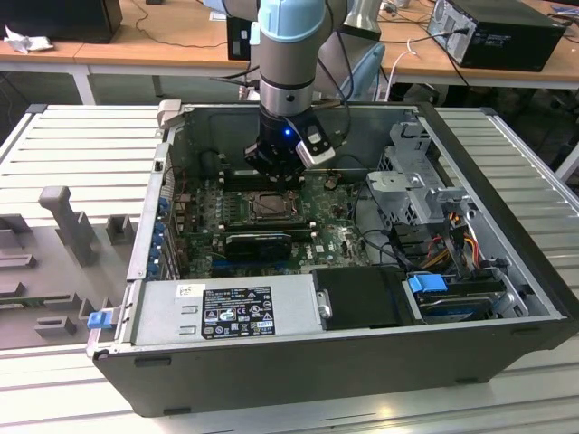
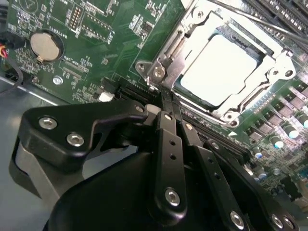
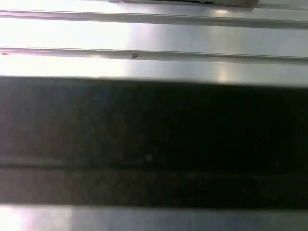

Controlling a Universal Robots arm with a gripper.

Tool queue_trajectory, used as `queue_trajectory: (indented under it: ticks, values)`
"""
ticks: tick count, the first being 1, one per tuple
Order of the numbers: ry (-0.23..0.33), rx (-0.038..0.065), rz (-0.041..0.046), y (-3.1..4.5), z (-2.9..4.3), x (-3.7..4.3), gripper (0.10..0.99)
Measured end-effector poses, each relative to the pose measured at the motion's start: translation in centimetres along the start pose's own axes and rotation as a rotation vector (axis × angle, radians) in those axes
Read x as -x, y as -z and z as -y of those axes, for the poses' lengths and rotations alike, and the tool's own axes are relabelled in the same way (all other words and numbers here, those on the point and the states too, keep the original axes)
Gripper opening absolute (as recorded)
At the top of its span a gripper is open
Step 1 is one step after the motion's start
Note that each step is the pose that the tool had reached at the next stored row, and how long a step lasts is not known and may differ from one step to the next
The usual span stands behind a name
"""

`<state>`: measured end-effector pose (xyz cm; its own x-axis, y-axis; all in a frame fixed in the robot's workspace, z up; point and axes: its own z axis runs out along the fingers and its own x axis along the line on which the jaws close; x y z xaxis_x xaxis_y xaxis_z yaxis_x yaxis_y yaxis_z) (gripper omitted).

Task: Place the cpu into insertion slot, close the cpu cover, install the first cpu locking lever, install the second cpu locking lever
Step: 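Install the first cpu locking lever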

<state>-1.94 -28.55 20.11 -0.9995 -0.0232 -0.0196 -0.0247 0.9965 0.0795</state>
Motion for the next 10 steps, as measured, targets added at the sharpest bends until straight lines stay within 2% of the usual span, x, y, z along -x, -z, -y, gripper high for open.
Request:
queue_trajectory:
  ticks: [2, 7, 10]
  values:
    - [0.000, 0.000, 0.0002, 0.01, -0.01, 0.01, 0.106]
    - [0.000, 0.001, 0.0004, 1.07, -0.09, 0.03, 0.106]
    - [0.000, 0.001, 0.0003, 1.08, -0.06, 0.04, 0.106]
